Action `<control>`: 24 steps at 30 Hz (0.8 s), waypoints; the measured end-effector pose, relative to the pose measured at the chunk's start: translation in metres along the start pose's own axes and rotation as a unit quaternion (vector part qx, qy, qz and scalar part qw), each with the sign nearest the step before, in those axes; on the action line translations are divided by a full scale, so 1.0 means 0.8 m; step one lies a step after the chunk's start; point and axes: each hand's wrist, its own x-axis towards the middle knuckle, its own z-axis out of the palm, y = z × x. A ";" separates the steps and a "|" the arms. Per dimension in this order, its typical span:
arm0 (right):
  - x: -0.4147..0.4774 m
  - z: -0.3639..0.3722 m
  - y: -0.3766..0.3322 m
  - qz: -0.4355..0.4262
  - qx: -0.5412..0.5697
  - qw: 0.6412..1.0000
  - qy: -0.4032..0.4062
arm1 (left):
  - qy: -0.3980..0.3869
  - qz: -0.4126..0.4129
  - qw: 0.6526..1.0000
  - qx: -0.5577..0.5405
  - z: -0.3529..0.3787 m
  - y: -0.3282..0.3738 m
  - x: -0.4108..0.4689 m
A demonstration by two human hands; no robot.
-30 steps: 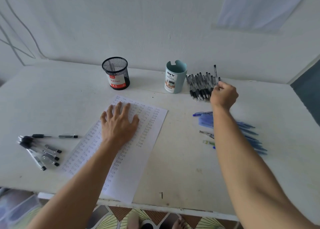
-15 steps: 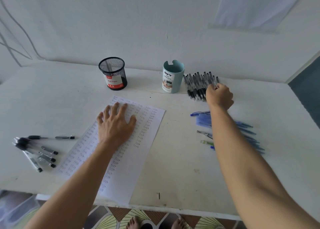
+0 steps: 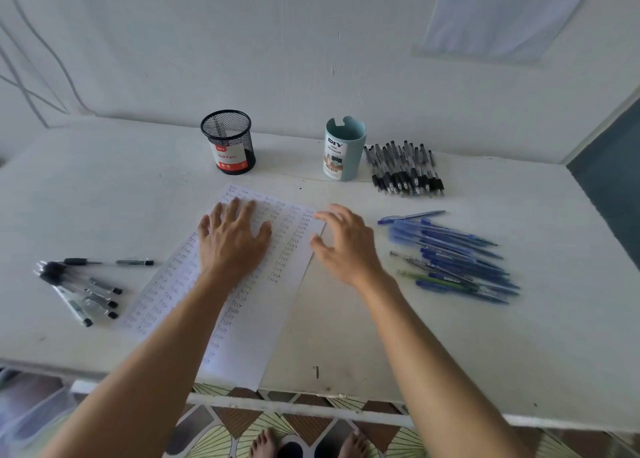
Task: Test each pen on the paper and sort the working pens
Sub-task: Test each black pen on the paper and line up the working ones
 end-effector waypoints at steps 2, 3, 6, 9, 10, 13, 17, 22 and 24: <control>-0.013 0.015 -0.013 0.003 -0.045 0.998 -0.033 | 0.006 0.001 1.000 -0.016 -0.001 -0.002 -0.001; -0.018 0.021 -0.015 0.007 -0.066 0.997 -0.046 | 0.010 0.002 0.999 -0.033 -0.002 -0.002 -0.002; -0.025 0.030 -0.017 0.001 -0.135 0.988 -0.073 | 0.051 -0.018 0.982 -0.180 -0.017 -0.003 -0.008; -0.029 0.031 -0.017 -0.001 -0.151 0.986 -0.075 | 0.102 -0.083 0.926 -0.354 -0.042 -0.020 -0.015; -0.028 0.031 -0.017 -0.001 -0.151 0.986 -0.074 | 0.115 -0.105 0.904 -0.398 -0.049 -0.029 -0.017; -0.029 0.033 -0.018 0.000 -0.156 0.985 -0.076 | 0.124 -0.127 0.857 -0.484 -0.064 -0.058 -0.027; -0.032 0.034 -0.018 0.001 -0.150 0.986 -0.067 | 0.144 -0.086 0.965 -0.200 -0.069 -0.089 -0.051; -0.033 0.032 -0.019 0.002 -0.134 0.989 -0.063 | 0.058 -0.195 0.979 0.004 -0.066 -0.124 -0.061; -0.033 0.032 -0.019 0.001 -0.132 0.989 -0.062 | 0.052 -0.211 0.976 0.022 -0.064 -0.131 -0.062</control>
